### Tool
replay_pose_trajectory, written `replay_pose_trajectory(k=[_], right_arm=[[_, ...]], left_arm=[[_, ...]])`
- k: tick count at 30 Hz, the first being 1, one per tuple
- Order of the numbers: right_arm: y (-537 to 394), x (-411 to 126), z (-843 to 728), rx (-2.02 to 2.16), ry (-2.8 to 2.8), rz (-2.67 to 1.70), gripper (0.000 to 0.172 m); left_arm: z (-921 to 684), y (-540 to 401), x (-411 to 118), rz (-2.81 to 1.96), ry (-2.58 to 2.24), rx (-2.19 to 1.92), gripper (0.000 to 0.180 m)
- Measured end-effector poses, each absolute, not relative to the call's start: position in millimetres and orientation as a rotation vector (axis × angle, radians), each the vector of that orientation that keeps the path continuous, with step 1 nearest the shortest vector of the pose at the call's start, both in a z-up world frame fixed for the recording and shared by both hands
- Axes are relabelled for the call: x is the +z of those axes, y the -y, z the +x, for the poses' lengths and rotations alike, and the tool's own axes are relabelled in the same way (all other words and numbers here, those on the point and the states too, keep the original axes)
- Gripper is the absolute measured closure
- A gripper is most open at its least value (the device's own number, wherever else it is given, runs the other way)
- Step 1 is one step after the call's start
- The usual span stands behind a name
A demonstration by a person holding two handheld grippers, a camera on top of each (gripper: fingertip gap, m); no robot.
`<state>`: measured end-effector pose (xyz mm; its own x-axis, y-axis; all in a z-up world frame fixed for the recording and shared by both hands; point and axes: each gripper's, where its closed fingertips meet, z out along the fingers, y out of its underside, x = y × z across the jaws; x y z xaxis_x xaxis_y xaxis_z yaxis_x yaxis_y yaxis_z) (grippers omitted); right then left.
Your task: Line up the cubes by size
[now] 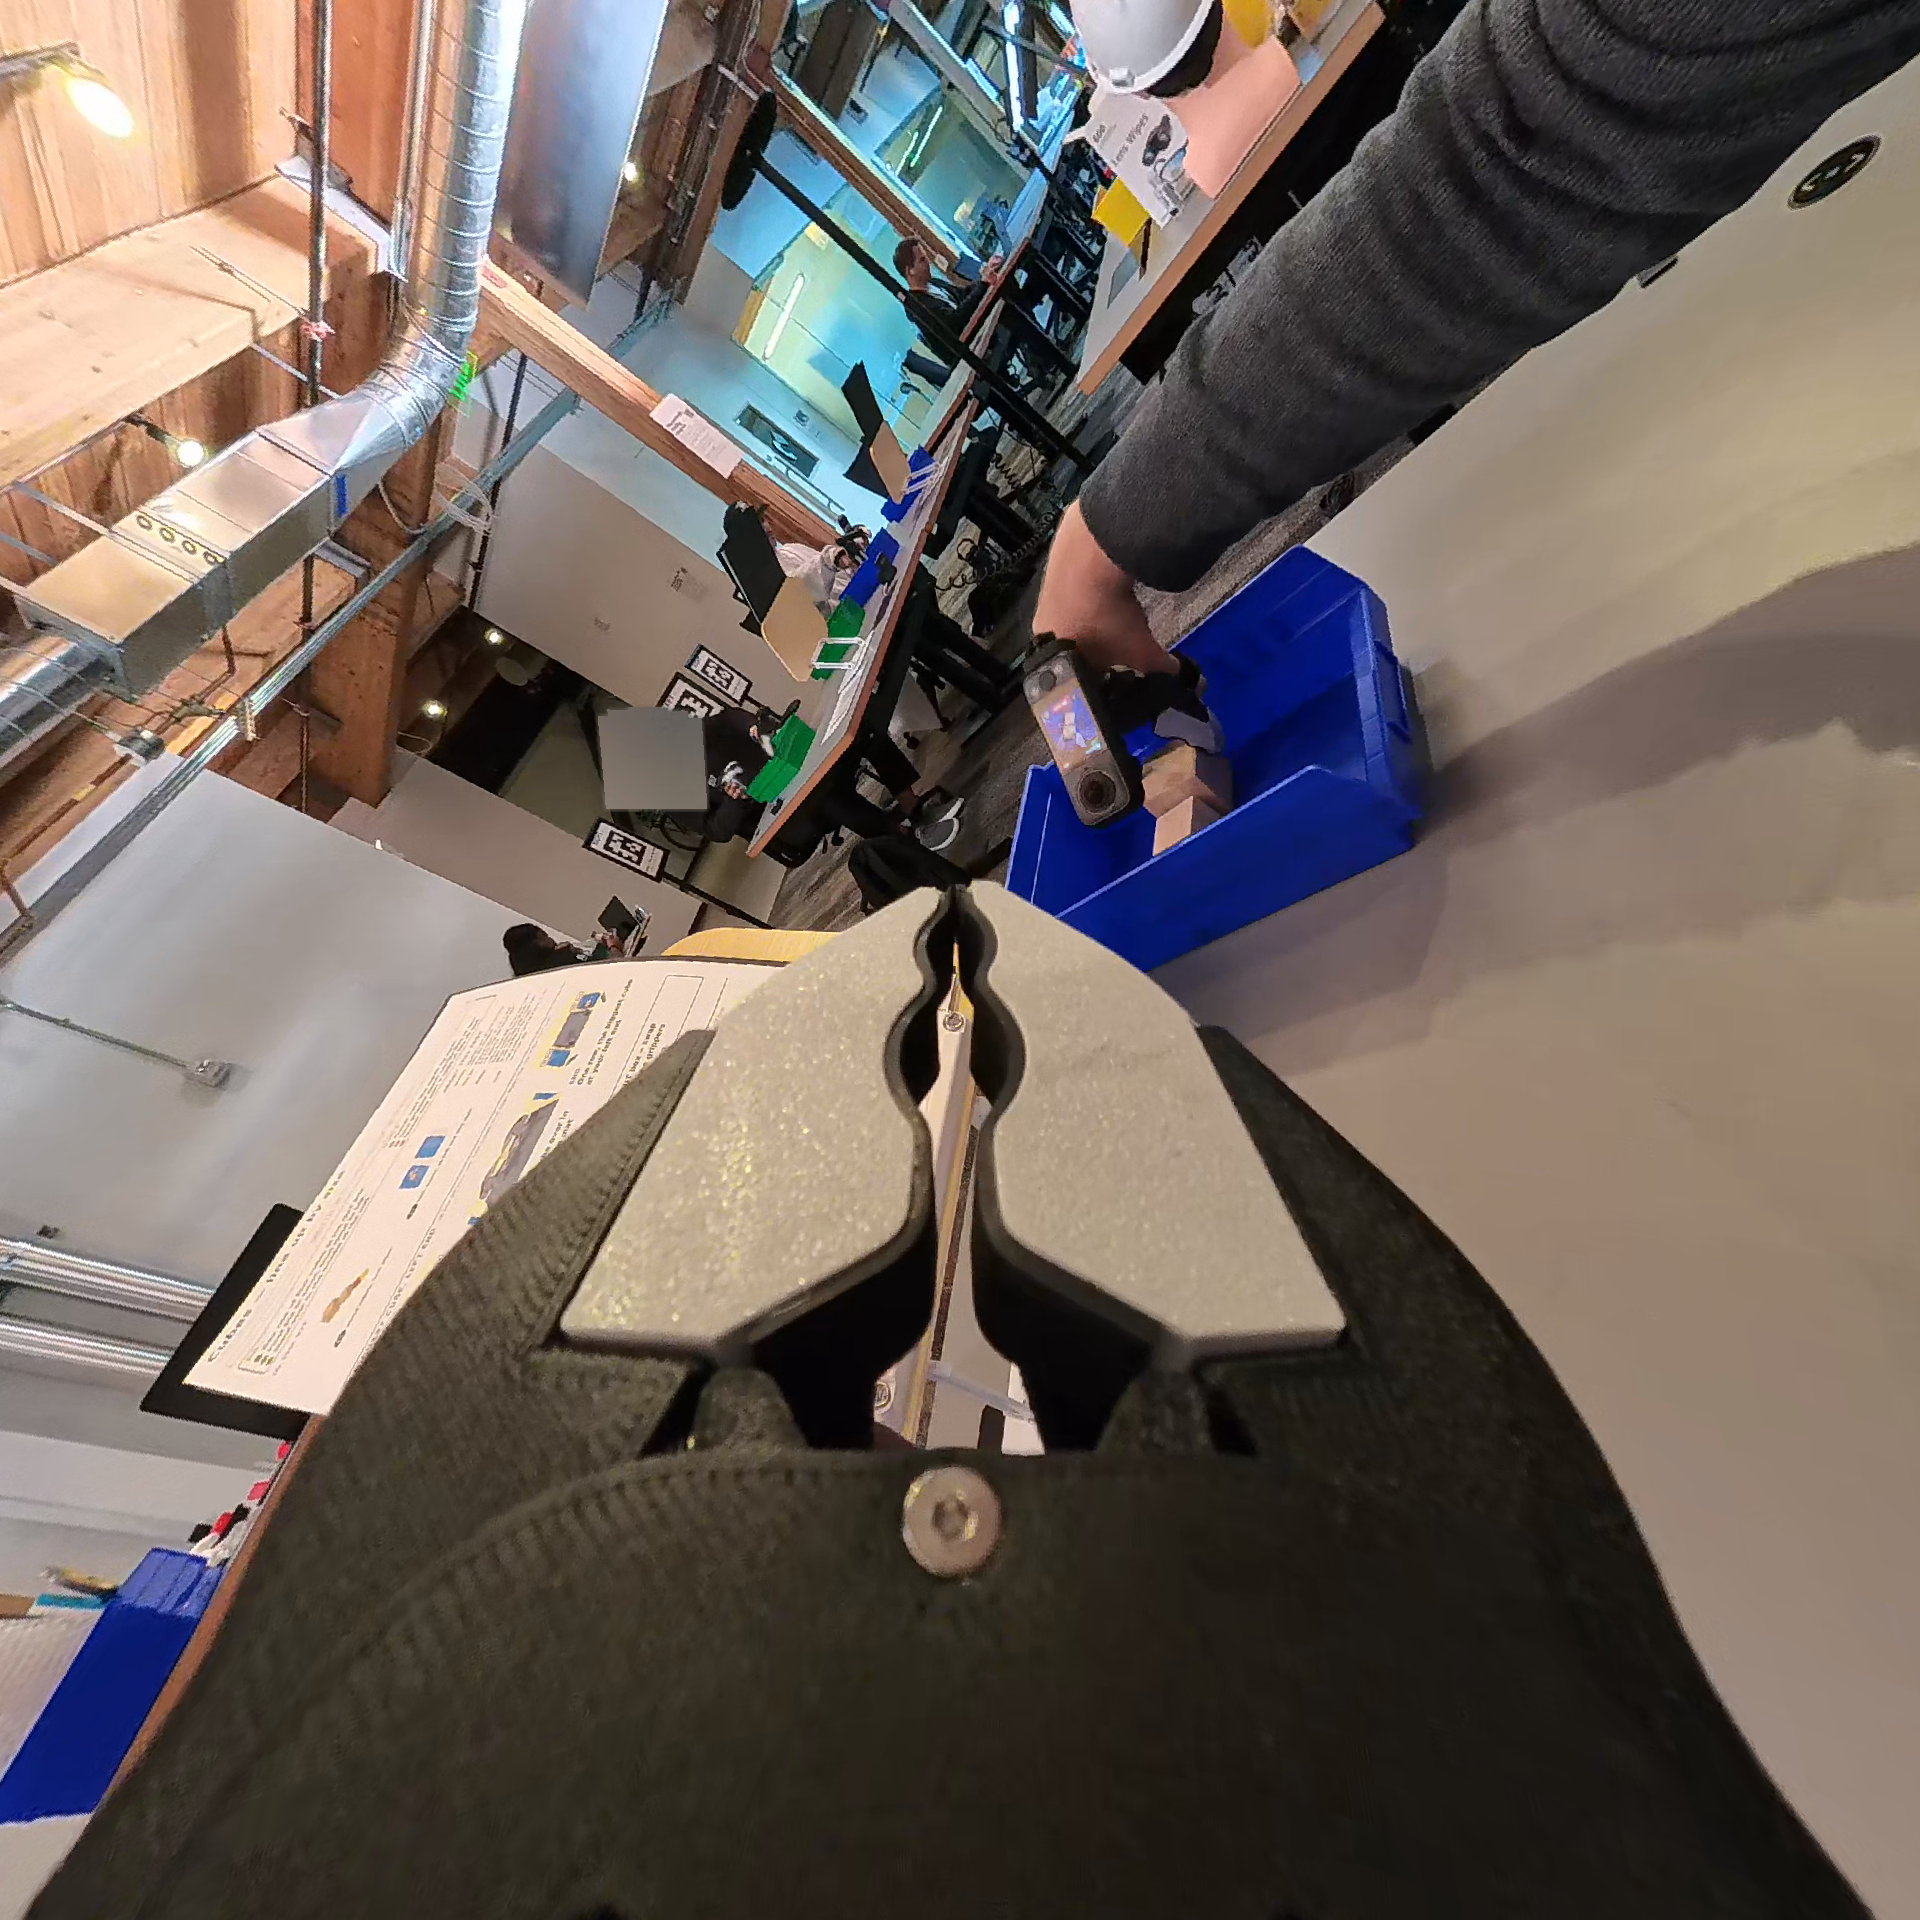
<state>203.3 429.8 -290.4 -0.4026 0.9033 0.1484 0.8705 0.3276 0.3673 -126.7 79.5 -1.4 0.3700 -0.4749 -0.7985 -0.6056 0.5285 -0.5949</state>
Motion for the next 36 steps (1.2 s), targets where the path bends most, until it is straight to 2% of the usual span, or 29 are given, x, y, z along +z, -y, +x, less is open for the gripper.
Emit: replay_pose_trajectory(k=[13, 18, 24, 29, 31, 36], right_arm=[[-434.6, -291.4, 209.1, 0.682, -2.411, 1.642, 0.112], [-437.5, -283.8, 203.1, 0.714, -2.425, 1.702, 0.089], [-428.5, -238.5, 185.6, 0.808, -2.530, 1.818, 0.084], [-398.8, -167.9, 153.1, 0.984, -2.744, 2.097, 0.107], [-373.8, -141.1, 136.4, 0.996, -2.859, 2.252, 0.124], [-288.9, -101.9, 86.6, 0.447, -3.182, 2.757, 0.142]], left_arm=[[-126.2, -81.0, -4.3, -1.097, -1.268, 0.113, 0.180], [-126.0, -80.1, -3.7, -1.093, -1.268, 0.106, 0.180], [-127.8, -80.4, -2.8, -1.094, -1.262, 0.112, 0.180], [-128.0, -80.9, 0.6, -1.089, -1.245, 0.123, 0.179], [-125.5, -81.5, 2.7, -1.087, -1.234, 0.121, 0.177], [-105.9, -87.3, -1.5, -1.091, -1.249, 0.133, 0.170]])
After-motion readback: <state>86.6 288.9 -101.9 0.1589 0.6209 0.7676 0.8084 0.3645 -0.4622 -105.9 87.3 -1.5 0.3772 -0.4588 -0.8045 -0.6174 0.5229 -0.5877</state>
